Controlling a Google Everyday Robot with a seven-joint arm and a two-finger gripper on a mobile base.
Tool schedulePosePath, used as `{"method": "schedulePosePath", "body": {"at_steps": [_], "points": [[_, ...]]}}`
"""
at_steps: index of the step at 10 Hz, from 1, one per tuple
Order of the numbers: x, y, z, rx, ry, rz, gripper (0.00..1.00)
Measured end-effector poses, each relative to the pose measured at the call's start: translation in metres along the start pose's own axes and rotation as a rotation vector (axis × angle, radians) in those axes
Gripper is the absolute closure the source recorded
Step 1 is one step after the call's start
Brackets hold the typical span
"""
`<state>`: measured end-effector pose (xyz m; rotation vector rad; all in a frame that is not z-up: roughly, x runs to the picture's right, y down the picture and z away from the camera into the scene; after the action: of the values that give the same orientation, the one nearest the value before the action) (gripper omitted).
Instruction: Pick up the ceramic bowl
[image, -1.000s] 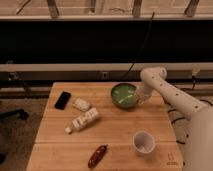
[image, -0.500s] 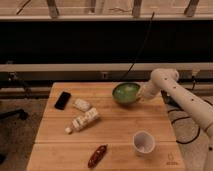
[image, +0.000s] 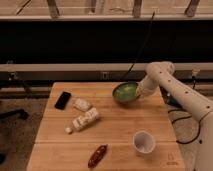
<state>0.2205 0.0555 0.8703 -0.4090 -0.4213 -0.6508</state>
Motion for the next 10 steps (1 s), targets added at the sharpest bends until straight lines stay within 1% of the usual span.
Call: {"method": "schedulePosePath", "body": {"at_steps": [1, 2, 4, 5, 6, 7, 8, 10], "points": [[0.000, -0.001, -0.002, 0.019, 0.001, -0.001, 1.00], [0.000, -0.003, -0.006, 0.020, 0.003, -0.007, 1.00], [-0.002, -0.009, -0.009, -0.030, 0.000, -0.016, 1.00], [-0.001, -0.008, -0.010, -0.036, 0.000, -0.013, 1.00], [0.001, -0.007, -0.013, -0.014, 0.003, -0.006, 1.00], [0.001, -0.007, -0.015, -0.006, 0.003, -0.008, 1.00], [0.001, -0.011, -0.017, -0.002, 0.003, -0.014, 1.00], [-0.001, -0.014, -0.020, -0.011, 0.001, -0.018, 1.00]]}}
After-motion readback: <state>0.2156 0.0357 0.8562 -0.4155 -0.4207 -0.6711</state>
